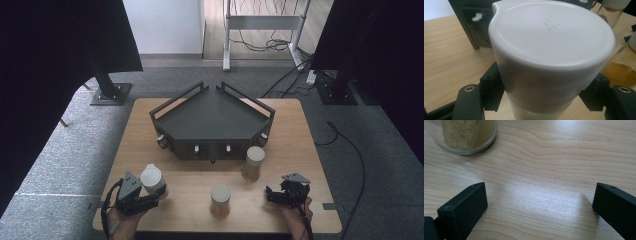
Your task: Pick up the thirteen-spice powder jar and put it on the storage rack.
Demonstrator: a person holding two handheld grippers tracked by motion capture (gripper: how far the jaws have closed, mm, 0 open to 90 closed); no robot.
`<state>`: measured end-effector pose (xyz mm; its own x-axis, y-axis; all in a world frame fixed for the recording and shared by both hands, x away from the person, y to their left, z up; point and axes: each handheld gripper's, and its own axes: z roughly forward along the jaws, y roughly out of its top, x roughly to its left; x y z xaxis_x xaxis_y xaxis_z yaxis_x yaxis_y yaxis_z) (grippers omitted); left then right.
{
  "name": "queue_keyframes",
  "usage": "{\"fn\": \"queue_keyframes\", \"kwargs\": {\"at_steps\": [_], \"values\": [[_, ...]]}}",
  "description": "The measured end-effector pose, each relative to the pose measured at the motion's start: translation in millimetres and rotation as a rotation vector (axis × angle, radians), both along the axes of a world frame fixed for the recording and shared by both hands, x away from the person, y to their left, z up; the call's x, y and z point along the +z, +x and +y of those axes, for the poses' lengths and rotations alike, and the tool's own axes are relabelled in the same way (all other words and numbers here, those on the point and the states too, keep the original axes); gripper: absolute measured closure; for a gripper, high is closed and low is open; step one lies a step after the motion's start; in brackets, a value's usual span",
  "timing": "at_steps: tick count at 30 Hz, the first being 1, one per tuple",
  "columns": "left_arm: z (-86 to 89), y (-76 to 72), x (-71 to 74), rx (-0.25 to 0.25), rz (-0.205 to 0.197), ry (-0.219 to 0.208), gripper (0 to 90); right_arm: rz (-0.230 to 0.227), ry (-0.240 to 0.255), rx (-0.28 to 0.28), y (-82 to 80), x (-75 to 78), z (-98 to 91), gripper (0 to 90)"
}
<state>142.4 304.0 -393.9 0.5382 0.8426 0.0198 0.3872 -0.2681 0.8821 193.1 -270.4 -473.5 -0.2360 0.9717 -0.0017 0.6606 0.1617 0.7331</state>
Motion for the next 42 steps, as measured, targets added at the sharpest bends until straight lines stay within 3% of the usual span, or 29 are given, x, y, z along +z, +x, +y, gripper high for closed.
{"fn": "queue_keyframes", "kwargs": {"at_steps": [20,26,32,42], "values": [[-4.0,33.7,39.4,-0.006,-0.022,0.008,30.6,0.000,0.000,0.006,0.1,0.0,-0.4,0.0],[-2.6,45.3,49.2,-0.007,-0.022,-0.009,30.6,0.000,0.001,0.006,0.1,0.0,-0.4,0.0],[-8.7,55.5,62.9,-0.007,-0.038,0.011,30.6,0.000,0.001,0.006,0.1,0.0,-0.4,0.0],[-18.3,78.0,85.1,-0.004,-0.051,0.005,30.6,-0.001,0.001,0.009,0.1,-0.1,-0.5,0.0]]}}
